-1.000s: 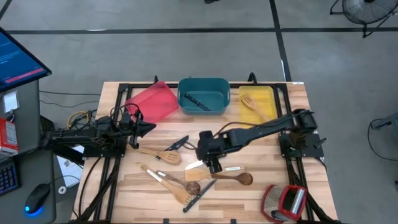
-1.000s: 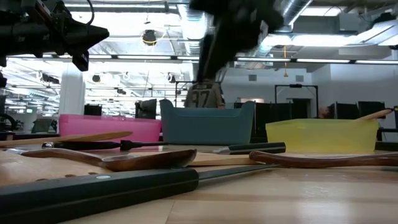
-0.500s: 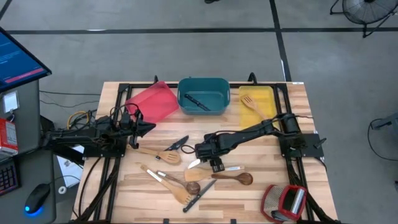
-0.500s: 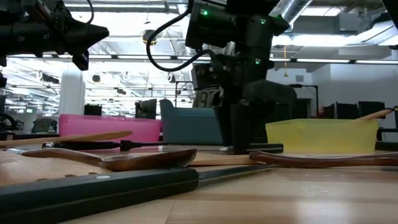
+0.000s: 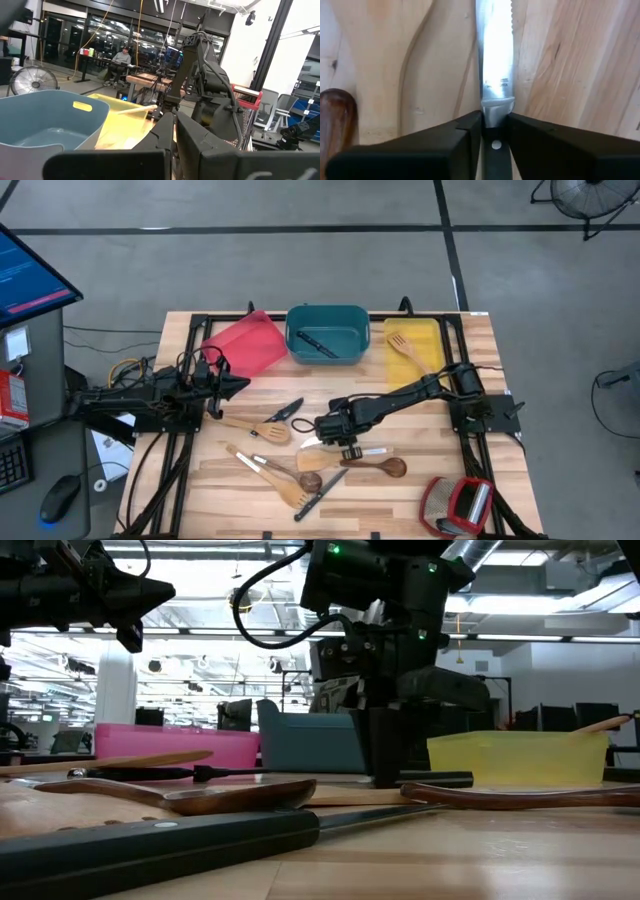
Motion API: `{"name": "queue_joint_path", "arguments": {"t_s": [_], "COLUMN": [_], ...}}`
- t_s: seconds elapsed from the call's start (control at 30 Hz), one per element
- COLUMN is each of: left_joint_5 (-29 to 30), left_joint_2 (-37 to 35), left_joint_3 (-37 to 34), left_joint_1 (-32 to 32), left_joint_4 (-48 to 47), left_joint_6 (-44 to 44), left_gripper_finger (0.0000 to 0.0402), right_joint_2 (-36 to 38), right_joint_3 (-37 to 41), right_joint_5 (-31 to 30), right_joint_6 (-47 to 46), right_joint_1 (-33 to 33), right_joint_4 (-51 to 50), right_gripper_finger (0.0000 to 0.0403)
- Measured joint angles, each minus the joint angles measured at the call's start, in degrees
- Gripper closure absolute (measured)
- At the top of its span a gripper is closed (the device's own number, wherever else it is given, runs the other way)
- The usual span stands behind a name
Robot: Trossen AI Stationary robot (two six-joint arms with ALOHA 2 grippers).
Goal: Pick & Place Kitchen Items
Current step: Put the black knife into the blue bin
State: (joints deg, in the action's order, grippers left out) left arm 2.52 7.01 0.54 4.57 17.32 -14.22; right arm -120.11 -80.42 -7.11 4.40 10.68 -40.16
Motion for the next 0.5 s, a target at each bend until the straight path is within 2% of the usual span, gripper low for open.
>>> {"name": "queue_joint_path", "arguments": {"t_s": [0.13,0.27,0.37,0.5], "left_joint_5": [0.02,0.0,0.0,0.01], "left_joint_2": [0.0,0.0,0.0,0.03], "left_joint_3": [0.0,0.0,0.0,0.01], "left_joint_1": [0.01,0.01,-0.01,-0.01], "left_joint_4": [0.09,0.33,0.39,0.45], "left_joint_6": [0.0,0.0,-0.01,-0.01], "left_gripper_finger": [0.0399,0.0399,0.0399,0.0399], "right_joint_2": [1.03,3.47,8.17,14.29], "right_joint_3": [0.07,0.48,0.34,0.26], "right_joint_5": [-0.05,-1.78,-3.51,-2.8], "right_joint_6": [0.0,-0.67,-1.49,-1.49], "right_joint_1": [-0.02,-0.2,-0.47,-0.04], "right_joint_4": [0.18,1.03,2.31,3.51], "right_gripper_finger": [0.0335,0.0313,0.0305,0.0311]}}
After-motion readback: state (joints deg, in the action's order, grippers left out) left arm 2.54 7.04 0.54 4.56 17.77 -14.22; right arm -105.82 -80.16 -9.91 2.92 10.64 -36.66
